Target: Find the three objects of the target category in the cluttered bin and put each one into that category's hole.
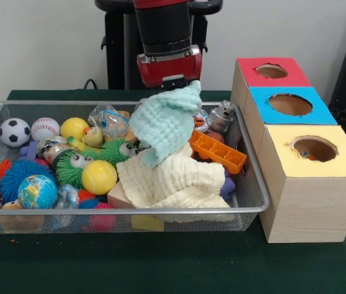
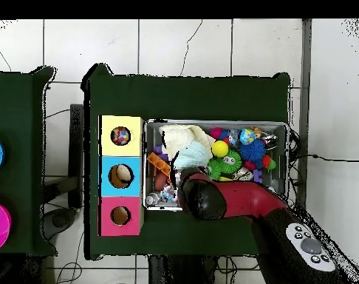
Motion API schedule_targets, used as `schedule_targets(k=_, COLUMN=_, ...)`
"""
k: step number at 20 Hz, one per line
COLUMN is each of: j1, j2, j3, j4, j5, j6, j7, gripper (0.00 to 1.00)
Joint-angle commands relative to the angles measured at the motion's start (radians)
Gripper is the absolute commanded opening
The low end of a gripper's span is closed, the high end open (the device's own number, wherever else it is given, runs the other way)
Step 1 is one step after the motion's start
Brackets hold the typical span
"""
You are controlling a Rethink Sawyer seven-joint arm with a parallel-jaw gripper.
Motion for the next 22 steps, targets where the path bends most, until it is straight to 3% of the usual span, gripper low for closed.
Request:
schedule_targets(k=1, j1=0.035, j2=0.040, j3=0.054, j4=-0.040, j5=0.038, j6=0.023, j7=0.098, gripper=0.00)
schedule_targets(k=6, j1=0.046, j2=0.060, j3=0.036, j4=-0.029, j5=0.035, j6=-0.027, j7=0.121, gripper=0.00)
schedule_targets(k=13, j1=0.037, j2=0.092, j3=0.079, j4=-0.037, j5=0.068, j6=-0.033, j7=0.127, gripper=0.00)
schedule_targets(k=22, j1=0.048, j2=0.131, j3=0.044, j4=-0.072, j5=0.026, j6=-0.079, j7=0.114, gripper=0.00)
